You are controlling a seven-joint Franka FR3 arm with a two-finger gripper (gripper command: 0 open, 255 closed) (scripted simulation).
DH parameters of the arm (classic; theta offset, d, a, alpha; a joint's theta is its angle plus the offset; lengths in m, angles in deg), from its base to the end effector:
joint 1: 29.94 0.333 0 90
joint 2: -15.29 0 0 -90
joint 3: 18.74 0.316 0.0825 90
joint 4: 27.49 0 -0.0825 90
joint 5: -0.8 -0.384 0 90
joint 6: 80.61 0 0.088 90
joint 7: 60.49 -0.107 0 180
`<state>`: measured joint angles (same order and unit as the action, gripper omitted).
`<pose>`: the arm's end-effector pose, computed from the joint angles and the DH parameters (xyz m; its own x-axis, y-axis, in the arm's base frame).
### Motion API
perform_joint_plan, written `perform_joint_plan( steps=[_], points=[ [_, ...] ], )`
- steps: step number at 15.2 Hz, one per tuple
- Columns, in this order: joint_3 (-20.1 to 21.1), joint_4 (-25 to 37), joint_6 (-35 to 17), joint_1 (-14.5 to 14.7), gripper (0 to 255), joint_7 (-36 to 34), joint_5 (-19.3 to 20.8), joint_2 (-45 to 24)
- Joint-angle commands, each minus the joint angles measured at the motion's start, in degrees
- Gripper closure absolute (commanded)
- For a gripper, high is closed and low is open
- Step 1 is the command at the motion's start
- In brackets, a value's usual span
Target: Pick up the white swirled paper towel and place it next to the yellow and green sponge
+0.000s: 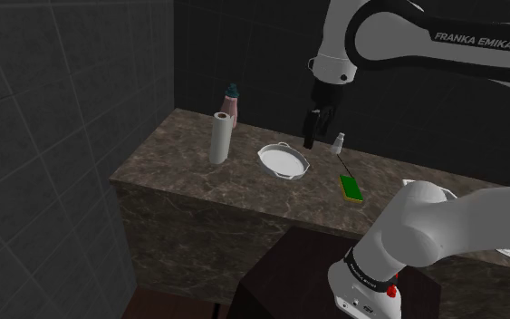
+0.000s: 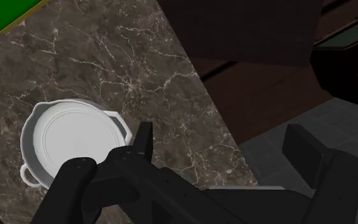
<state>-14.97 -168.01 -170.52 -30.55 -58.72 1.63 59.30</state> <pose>0.3055 0.0191 0.5392 0.9911 0.0619 -0.1177 0.0689 -0.9960 0.0564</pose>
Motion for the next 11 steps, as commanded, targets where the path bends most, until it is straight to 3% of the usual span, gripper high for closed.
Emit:
perform_joint_plan(
  steps=[1,11],
  points=[
    [0.00,0.00,0.00,0.00,0,0.00,0.00,0.00],
    [-1.15,8.46,-15.46,-0.65,0,3.10,1.58,-20.42]
  ],
)
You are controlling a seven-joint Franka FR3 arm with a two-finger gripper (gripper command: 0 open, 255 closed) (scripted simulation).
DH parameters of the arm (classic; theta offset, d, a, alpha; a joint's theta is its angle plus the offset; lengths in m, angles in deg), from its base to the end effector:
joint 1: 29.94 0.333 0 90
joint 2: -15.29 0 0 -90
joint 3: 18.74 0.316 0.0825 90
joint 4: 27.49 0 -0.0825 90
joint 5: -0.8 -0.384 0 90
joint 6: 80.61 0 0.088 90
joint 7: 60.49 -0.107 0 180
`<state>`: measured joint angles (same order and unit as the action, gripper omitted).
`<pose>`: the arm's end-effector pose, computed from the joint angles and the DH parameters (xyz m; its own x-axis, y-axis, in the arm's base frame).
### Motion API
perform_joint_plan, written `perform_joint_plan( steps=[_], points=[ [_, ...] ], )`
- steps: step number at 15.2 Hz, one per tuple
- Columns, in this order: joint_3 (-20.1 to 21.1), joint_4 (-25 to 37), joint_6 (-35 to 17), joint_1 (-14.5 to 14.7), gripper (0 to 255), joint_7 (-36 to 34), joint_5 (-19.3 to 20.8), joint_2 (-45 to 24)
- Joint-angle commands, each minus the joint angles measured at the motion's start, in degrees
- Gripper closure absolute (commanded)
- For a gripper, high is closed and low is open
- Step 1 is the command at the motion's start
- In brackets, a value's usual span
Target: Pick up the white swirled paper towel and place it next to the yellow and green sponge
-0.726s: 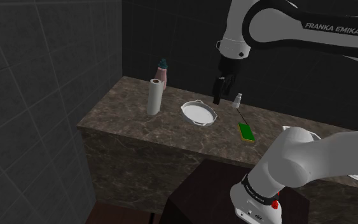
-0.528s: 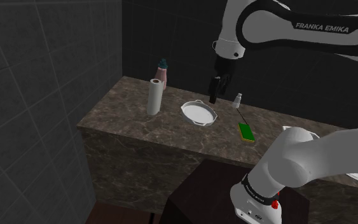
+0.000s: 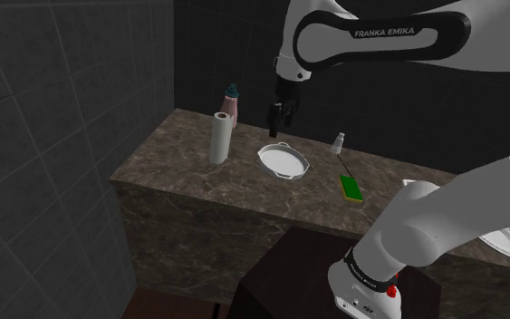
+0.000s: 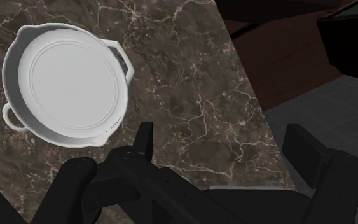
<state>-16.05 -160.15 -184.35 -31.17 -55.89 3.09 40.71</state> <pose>0.4114 0.0088 0.5066 0.9918 0.1091 -0.0663 0.1127 -0.9922 0.0531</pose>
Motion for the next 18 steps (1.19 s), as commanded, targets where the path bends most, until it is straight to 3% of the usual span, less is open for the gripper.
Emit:
perform_joint_plan(
  steps=[1,10,18],
  points=[
    [-0.15,1.85,-2.82,-0.06,0,0.56,0.23,-3.91],
    [-0.49,16.22,-10.19,-0.25,0,3.01,0.89,-22.51],
    [-0.36,34.19,-11.77,-0.19,0,5.09,1.20,-39.31]
  ],
)
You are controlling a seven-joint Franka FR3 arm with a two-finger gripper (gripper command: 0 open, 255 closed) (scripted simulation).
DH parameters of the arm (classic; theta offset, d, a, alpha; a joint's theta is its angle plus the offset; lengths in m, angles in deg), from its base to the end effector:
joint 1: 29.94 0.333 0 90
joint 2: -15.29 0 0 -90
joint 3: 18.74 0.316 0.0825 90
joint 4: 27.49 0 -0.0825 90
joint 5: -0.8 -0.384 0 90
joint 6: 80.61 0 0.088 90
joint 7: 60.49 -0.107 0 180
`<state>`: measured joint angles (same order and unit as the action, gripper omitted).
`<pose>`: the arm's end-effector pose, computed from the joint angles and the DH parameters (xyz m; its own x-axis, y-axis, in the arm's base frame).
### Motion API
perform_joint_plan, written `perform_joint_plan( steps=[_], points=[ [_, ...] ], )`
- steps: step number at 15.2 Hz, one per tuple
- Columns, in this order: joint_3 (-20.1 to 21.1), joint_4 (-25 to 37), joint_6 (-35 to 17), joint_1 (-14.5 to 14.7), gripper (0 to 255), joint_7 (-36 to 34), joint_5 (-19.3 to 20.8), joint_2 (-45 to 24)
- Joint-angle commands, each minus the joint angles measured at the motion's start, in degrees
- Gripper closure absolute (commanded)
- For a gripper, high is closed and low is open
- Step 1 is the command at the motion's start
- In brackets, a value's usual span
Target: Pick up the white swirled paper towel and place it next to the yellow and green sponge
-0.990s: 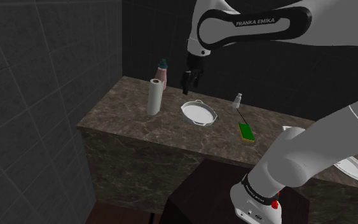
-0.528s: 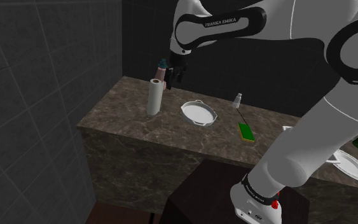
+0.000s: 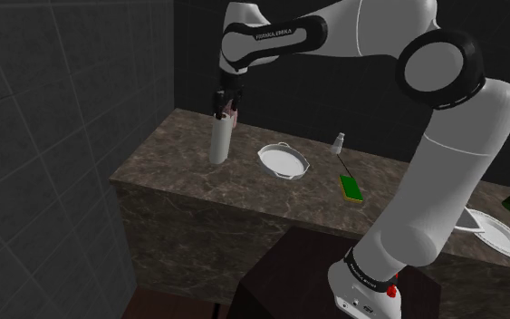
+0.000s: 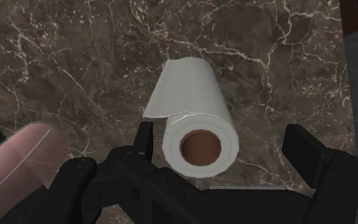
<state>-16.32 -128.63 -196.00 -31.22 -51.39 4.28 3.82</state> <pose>0.6230 0.0073 0.4524 0.9786 0.2019 0.0400 0.1996 -0.9783 0.0547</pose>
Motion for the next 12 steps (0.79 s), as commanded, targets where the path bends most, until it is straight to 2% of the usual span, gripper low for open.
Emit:
perform_joint_plan(
  steps=[1,2,9,12],
  points=[
    [-0.05,5.36,0.03,-0.12,0,0.84,0.05,-4.61],
    [-0.02,7.39,0.20,-0.09,0,1.03,0.08,-6.22],
    [-0.13,4.62,-4.43,-0.19,0,0.91,0.26,-8.08],
    [-0.14,4.42,-4.80,-0.19,0,0.90,0.27,-8.25]
  ],
)
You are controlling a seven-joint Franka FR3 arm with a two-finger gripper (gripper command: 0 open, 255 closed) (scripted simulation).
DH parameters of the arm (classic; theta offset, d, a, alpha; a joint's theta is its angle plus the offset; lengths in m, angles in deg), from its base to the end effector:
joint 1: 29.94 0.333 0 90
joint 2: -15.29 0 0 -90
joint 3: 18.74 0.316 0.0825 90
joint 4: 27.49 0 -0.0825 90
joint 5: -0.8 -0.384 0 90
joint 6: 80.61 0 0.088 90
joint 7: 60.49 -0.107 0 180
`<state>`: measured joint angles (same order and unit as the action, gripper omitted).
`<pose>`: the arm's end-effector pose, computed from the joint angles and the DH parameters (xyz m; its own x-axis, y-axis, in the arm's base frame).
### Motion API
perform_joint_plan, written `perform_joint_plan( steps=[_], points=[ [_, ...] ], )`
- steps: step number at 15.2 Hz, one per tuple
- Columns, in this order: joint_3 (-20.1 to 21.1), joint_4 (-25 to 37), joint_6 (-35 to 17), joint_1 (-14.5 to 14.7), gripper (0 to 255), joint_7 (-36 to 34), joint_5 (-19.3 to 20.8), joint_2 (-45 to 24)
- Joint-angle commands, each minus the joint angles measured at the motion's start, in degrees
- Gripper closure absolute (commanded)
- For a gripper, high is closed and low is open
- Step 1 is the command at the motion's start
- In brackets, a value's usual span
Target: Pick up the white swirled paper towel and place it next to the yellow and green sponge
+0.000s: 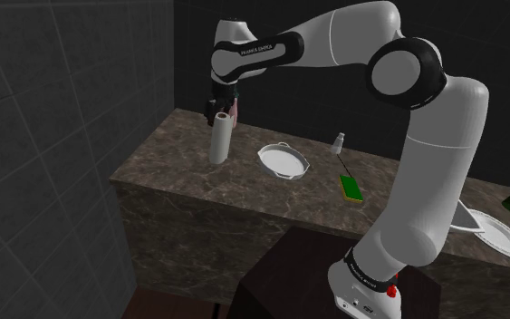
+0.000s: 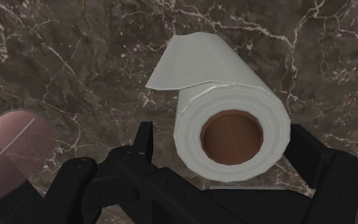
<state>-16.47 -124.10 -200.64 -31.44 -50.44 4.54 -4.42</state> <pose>0.6598 0.0032 0.4055 0.9747 0.2164 0.0556 0.2134 -0.9754 0.0557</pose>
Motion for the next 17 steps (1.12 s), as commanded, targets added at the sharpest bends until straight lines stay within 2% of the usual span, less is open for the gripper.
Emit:
perform_joint_plan(
  steps=[1,5,6,15,17],
  points=[
    [0.01,-0.11,-0.15,0.03,0,-0.05,0.01,-0.02],
    [0.01,-0.10,-0.14,0.03,0,-0.05,0.01,-0.02],
    [0.01,-0.10,-0.14,0.03,255,-0.05,0.01,-0.02],
    [0.01,-0.11,-0.15,0.03,255,-0.05,0.01,-0.02],
    [0.03,0.77,1.20,0.03,255,0.03,-0.05,0.46]
  ],
)
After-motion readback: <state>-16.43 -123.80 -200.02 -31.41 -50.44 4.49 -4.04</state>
